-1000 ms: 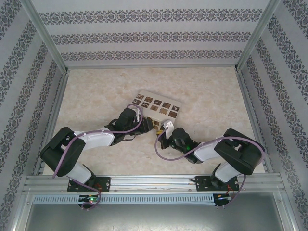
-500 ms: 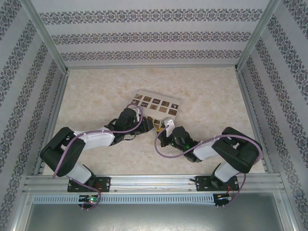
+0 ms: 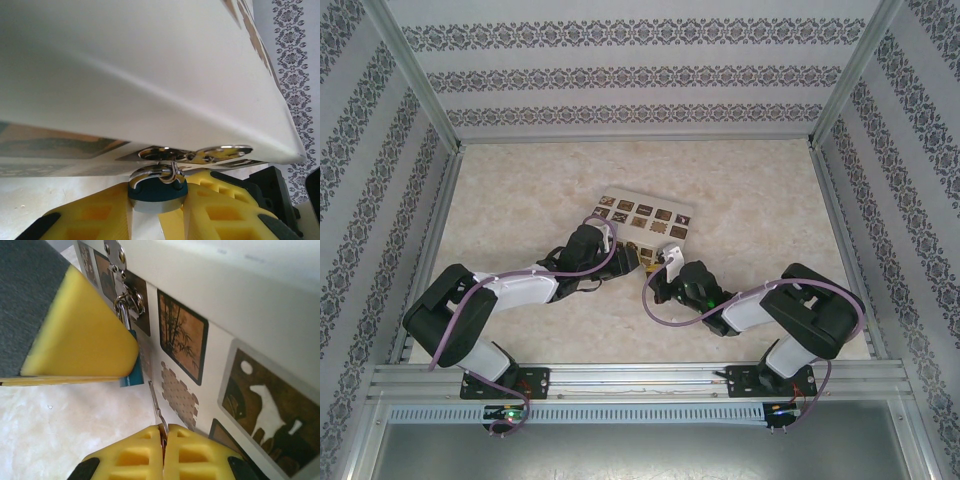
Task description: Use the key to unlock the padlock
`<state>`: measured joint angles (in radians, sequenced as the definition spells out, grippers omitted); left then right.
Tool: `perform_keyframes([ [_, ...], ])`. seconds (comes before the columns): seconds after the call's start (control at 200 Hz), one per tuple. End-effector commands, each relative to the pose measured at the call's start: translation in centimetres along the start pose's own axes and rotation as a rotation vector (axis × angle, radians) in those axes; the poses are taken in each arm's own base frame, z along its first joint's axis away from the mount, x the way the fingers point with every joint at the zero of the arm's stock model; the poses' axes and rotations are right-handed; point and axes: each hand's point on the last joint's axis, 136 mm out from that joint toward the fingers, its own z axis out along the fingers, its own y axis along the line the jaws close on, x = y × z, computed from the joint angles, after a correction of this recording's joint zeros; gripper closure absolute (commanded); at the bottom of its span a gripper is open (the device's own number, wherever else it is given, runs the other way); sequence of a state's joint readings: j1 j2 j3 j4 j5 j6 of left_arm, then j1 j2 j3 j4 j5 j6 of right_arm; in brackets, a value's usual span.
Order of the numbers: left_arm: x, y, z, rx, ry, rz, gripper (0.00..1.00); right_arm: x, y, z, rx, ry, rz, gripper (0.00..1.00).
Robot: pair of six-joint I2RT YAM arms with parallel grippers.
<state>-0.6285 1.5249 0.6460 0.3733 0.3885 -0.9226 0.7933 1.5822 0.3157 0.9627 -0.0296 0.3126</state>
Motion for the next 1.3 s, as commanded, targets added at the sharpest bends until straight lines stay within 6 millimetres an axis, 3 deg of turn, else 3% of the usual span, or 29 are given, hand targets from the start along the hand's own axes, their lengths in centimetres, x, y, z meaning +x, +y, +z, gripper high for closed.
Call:
perform_keyframes([
  [0.0, -1.0, -3.1, -0.1, 0.091, -0.022, 0.026, 0.71, -1.5, 0.6, 0.5, -0.042, -0.046, 0.014, 1.00],
  [1.299, -1.5, -3.1, 0.6, 0.084, -0.030, 0.018, 0.71, 0.7, 1.2, 0.0, -0.094, 0.032, 0.011, 1.00],
])
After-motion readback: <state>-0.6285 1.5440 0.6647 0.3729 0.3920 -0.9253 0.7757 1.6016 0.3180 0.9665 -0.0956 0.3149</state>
